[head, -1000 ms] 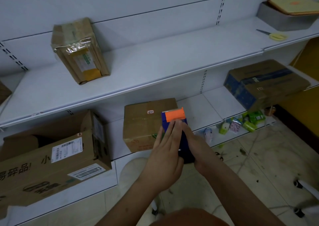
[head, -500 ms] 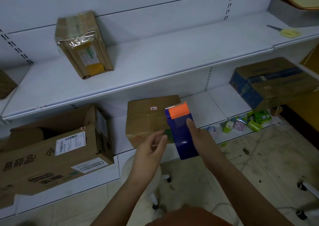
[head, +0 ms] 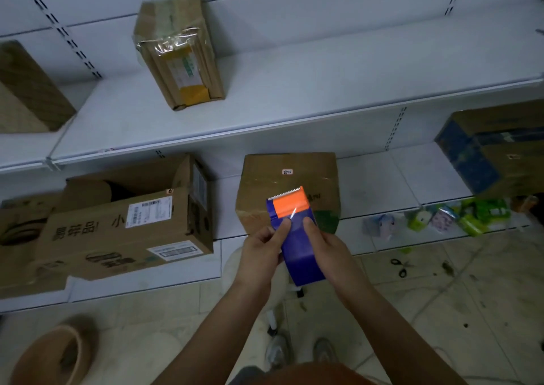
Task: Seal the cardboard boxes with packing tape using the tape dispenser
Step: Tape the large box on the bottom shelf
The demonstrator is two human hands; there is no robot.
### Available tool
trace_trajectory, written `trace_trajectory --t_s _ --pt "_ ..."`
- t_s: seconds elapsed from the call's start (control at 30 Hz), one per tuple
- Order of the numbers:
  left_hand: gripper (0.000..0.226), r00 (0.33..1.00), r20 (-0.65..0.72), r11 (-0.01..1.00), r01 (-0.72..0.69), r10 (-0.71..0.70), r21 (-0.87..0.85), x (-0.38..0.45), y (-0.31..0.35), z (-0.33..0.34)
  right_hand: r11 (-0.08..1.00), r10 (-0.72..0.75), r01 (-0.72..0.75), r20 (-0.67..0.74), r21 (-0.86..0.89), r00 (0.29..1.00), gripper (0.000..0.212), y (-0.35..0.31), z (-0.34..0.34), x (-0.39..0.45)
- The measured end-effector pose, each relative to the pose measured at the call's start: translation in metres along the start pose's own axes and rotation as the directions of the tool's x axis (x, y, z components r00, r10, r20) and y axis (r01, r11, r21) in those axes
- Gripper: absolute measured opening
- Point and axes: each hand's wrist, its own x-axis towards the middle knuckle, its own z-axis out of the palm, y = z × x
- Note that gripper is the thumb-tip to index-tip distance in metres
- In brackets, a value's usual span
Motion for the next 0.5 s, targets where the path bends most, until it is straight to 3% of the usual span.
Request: trace_trajectory --t_s 0.13,0.3,0.4,0.5 --pt "0.02 0.989 -0.093 0.994 0.109 -0.112 -0.029 -0.003 -0.01 -0.003 0.997 0.014 -0.011 0.05 -0.072 0.999 0.038 0.007 0.006 -0.002" --pt "0.019 0.982 -0.188 0.994 0.004 0.018 0.114 -0.007 -0.024 -0.013 0.997 0.054 -0.044 0.162 -0.064 0.985 0.04 0.013 0.015 -0.001" --pt "0.017 0.97 -0.242 0.992 0.016 0.014 0.123 -0.011 -0.034 -0.022 0.992 0.086 -0.055 0.28 -0.116 0.956 0.066 0.016 0.023 -0.003" --pt "0.017 0.945 -0.302 0.967 -0.044 0.122 0.252 -0.016 -0.045 -0.031 0.987 0.071 -0.036 0.225 -0.156 0.972 0.076 0.02 0.036 -0.01"
